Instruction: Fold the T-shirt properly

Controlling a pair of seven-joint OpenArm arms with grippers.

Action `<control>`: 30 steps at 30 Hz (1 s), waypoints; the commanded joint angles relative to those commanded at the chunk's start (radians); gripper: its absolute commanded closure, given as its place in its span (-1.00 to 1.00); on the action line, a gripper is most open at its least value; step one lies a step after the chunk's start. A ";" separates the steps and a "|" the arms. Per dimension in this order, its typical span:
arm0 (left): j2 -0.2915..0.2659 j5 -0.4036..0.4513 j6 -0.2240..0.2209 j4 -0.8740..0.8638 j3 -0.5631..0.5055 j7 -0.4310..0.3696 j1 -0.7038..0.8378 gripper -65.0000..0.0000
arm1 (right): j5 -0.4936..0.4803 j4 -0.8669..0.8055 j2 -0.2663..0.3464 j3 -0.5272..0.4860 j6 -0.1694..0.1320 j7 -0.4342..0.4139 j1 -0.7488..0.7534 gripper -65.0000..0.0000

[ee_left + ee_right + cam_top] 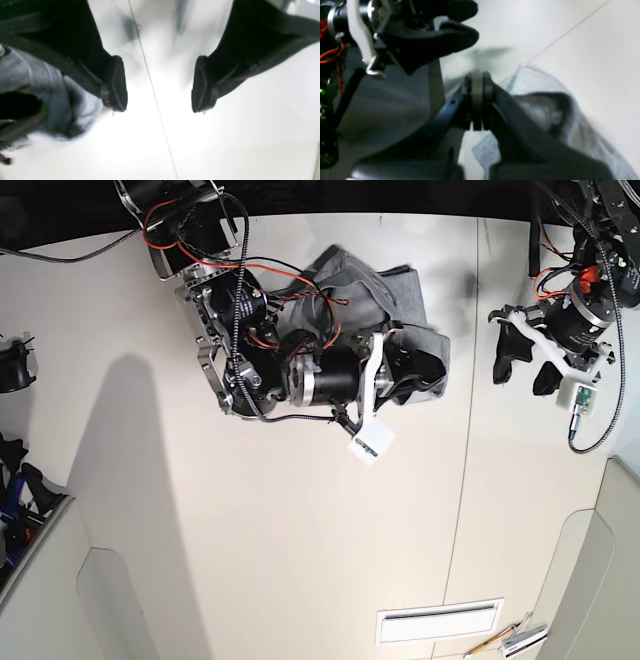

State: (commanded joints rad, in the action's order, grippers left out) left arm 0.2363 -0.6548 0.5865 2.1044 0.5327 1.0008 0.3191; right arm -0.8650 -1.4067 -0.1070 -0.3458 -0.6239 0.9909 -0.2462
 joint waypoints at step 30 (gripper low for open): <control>-0.001 -0.112 0.039 0.000 0.038 0.029 0.023 -0.34 | 0.024 -0.030 0.220 0.011 -0.001 -0.035 0.025 1.00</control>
State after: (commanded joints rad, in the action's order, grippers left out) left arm 0.2352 -0.7670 0.6254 2.1044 0.5705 1.0298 0.3420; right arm -0.8410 -1.4364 0.1131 -0.3344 -0.6247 0.9562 -0.2214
